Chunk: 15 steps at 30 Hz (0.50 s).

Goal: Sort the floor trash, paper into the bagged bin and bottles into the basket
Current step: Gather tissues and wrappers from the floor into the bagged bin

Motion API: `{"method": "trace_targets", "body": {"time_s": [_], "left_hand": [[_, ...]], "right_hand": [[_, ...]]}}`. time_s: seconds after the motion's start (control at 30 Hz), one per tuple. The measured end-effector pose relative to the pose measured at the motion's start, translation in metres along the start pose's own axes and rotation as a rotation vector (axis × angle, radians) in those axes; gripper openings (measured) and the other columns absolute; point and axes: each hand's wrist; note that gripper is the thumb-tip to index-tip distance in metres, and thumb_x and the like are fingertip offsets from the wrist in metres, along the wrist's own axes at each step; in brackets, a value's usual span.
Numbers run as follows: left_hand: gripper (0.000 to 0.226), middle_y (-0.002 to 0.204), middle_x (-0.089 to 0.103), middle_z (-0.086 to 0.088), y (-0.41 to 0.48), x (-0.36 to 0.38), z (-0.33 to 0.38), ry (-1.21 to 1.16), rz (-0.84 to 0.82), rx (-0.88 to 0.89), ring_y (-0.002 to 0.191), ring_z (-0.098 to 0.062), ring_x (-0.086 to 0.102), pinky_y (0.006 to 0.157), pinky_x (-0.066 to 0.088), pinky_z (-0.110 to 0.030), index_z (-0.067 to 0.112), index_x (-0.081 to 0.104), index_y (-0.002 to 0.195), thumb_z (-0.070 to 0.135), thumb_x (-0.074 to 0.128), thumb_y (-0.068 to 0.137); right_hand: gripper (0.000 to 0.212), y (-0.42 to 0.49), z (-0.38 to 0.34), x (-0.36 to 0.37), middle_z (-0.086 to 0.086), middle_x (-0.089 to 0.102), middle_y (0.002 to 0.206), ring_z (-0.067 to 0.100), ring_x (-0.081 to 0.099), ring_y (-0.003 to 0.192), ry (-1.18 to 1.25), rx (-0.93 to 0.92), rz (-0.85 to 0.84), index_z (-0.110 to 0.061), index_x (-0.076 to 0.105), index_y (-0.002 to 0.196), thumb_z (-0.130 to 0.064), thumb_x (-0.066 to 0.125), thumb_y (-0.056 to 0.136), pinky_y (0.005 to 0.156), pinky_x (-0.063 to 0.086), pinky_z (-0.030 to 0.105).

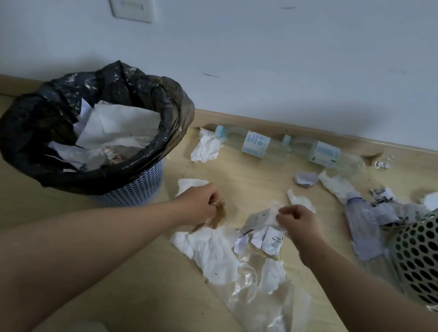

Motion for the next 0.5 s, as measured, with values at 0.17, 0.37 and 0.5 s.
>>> {"method": "trace_targets", "body": {"time_s": [0.17,0.37,0.5], "left_hand": [[0.016,0.067,0.056,0.004,-0.002,-0.013,-0.007,-0.287,0.133,-0.110,0.051,-0.009,0.047,0.038,0.035,-0.015,0.023,0.049,0.079,0.026,0.051,0.094],[0.023,0.078,0.058,0.002,-0.009,-0.013,-0.005,-0.506,-0.085,-0.112,0.054,-0.008,0.049,0.044,0.040,-0.018,0.022,0.049,0.106,0.031,0.061,0.088],[0.029,0.090,0.059,0.005,-0.012,-0.004,-0.006,-0.483,-0.219,-0.099,0.073,-0.008,0.057,0.054,0.045,-0.019,0.025,0.049,0.109,0.028,0.066,0.085]], "right_hand": [[0.033,0.001,-0.019,0.010,0.008,0.058,0.096,0.023,0.059,0.075,0.242,0.023,0.036,-0.020,0.052,0.107,-0.002,0.063,0.082,0.057,0.044,0.024],[0.009,-0.013,-0.031,0.033,0.009,0.062,0.079,0.019,0.060,0.065,0.412,0.075,-0.243,-0.006,0.062,0.093,0.000,0.059,0.087,0.053,0.052,0.023],[0.014,-0.021,-0.043,0.052,0.009,0.061,0.074,0.015,0.060,0.056,0.503,0.071,-0.416,-0.008,0.061,0.082,0.001,0.054,0.089,0.048,0.051,0.021]]}}
Point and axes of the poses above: each hand's wrist, its own y-axis towards the middle knuckle, its own x-axis out of the palm, z = x × y
